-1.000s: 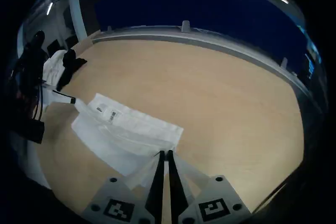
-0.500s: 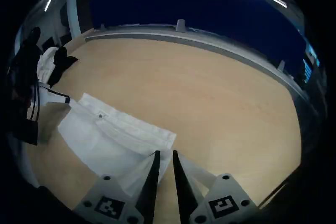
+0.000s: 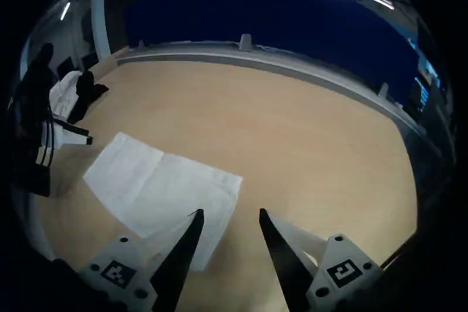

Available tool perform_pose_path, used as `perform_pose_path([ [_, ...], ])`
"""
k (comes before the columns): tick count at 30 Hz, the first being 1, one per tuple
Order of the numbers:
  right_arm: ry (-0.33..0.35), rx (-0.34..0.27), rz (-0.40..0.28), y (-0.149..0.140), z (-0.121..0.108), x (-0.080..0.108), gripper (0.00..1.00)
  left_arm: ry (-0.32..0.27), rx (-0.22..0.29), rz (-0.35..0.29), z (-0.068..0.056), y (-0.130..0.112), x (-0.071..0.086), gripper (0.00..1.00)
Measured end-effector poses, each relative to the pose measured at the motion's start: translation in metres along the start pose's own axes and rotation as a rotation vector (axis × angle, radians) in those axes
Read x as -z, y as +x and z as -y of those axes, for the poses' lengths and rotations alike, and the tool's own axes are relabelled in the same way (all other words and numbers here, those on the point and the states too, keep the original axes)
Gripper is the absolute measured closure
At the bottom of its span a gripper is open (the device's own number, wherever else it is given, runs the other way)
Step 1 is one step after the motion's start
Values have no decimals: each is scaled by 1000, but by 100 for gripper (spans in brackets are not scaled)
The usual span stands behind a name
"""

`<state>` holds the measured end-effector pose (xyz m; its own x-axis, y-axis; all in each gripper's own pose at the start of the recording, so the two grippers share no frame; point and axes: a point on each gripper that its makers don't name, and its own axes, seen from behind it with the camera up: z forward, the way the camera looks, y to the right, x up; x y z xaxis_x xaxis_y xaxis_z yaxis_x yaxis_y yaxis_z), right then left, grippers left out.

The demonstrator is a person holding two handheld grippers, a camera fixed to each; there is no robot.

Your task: Fold towel

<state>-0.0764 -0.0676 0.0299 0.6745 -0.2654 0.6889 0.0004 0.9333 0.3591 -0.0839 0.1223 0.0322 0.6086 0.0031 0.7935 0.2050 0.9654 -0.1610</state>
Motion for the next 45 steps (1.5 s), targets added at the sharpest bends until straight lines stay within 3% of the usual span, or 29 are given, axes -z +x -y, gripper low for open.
perform_pose_path([
  [11, 20, 22, 20, -18, 13, 13, 27, 4, 0, 2, 1, -18, 14, 16],
  [20, 27, 26, 42, -43, 22, 29, 23, 1, 19, 15, -3, -46, 36, 16],
  [29, 48, 37, 51, -52, 26, 29, 23, 15, 53, 16, 0, -66, 56, 16],
  [45, 158, 189, 120, -80, 47, 15, 23, 98, 127, 23, 30, -120, 116, 16],
])
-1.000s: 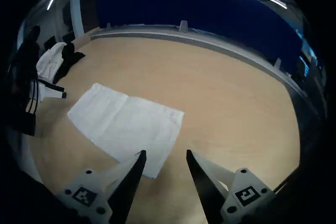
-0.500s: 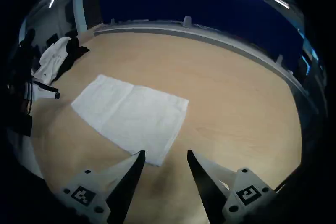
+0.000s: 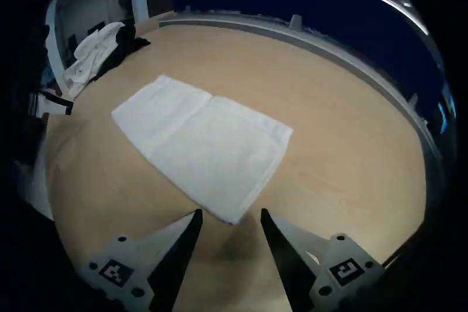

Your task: Fold towel

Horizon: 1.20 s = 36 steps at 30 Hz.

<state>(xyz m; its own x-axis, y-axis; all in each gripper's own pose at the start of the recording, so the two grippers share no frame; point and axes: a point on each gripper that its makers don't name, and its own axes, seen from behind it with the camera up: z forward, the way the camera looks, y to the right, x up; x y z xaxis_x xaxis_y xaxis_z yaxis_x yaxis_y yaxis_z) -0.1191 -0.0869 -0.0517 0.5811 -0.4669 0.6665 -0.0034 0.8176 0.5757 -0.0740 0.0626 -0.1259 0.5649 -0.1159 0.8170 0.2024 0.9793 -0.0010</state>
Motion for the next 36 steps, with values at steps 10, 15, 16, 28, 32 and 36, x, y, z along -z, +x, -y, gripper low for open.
perform_pose_path([
  [10, 30, 29, 28, -8, 3, -12, 50, 30, 29, 22, 14, -27, 17, 16],
  [15, 33, 24, 35, -10, 2, -11, 73, 26, 32, 24, 12, -29, 19, 16],
  [16, 35, 22, 38, -10, 2, -10, 75, 25, 30, 25, 12, -29, 19, 16],
  [28, 27, 24, 31, -3, 4, -7, 95, 17, 25, 28, 10, -29, 21, 16],
  [32, 16, 33, 13, 7, 3, -2, 95, 16, 24, 29, 11, -31, 23, 16],
  [36, 7, 45, -19, 28, 2, 7, 95, 14, 31, 26, 12, -32, 25, 16],
])
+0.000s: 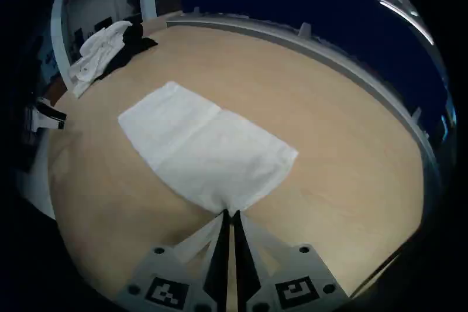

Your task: Fold towel

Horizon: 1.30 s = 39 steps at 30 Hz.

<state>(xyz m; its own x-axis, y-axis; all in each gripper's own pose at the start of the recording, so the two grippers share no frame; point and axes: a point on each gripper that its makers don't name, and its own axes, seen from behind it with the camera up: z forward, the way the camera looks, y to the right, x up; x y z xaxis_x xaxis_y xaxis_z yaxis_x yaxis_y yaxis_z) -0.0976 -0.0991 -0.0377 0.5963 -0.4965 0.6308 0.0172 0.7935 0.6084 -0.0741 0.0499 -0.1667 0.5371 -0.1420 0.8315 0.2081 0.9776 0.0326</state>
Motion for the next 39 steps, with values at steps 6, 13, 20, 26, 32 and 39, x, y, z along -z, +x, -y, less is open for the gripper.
perform_pose_path([
  [6, -9, 50, -59, 46, 3, 12, 95, -5, 12, -12, 3, 1, 7, 16],
  [13, 3, 136, -113, 103, 23, 16, 95, -1, 3, -30, 7, 4, 18, 16],
  [20, 30, 202, -110, 127, 47, 3, 95, -15, 18, -48, 8, 3, 31, 16],
  [26, 72, 256, -114, 147, 77, -9, 95, -23, 36, -55, 11, -3, 41, 16],
  [32, 128, 329, -102, 159, 118, -33, 95, -17, 44, -60, 17, -9, 48, 16],
  [39, 196, 384, -36, 141, 167, -77, 95, 3, 68, -71, 29, -13, 53, 16],
])
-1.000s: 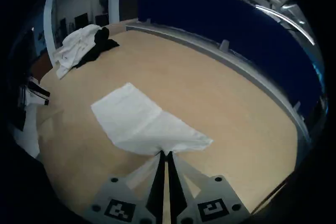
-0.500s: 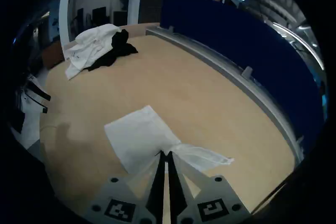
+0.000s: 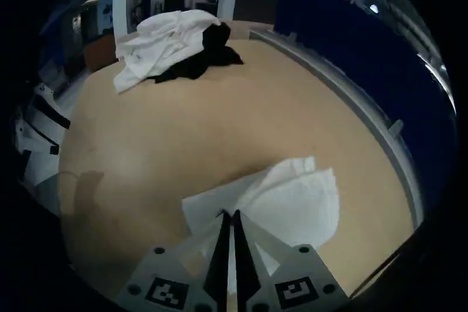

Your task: Fold towel

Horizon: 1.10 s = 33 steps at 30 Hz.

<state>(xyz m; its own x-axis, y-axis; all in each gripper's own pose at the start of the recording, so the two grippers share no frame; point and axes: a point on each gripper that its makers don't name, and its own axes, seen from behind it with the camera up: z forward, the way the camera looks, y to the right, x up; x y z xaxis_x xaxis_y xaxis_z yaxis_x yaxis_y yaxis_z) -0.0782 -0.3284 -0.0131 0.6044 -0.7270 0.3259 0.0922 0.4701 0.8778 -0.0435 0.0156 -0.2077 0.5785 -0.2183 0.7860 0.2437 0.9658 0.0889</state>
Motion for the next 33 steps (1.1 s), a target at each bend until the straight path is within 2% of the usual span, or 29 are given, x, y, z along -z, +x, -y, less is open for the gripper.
perform_pose_path([
  [5, 32, -35, 58, -22, 15, -30, 96, 1, 16, 1, 4, -2, 0, 16],
  [8, 41, -68, 49, -20, 16, -33, 95, -1, 14, 1, 4, -1, -1, 16],
  [14, 52, -99, 21, -14, 14, -25, 96, -10, 4, 5, 0, 1, -5, 16],
  [20, 46, -91, -13, -10, 14, -15, 96, -13, -11, 3, -4, 5, -6, 16],
  [24, 62, -96, -11, -14, 19, -16, 96, -17, -15, 4, -6, 6, -6, 16],
  [28, 58, -102, -6, -19, 21, -18, 88, -20, -20, 5, -7, 7, -7, 16],
  [33, 39, -116, -34, -18, 23, -8, 48, -22, -22, 6, -7, 8, -8, 16],
])
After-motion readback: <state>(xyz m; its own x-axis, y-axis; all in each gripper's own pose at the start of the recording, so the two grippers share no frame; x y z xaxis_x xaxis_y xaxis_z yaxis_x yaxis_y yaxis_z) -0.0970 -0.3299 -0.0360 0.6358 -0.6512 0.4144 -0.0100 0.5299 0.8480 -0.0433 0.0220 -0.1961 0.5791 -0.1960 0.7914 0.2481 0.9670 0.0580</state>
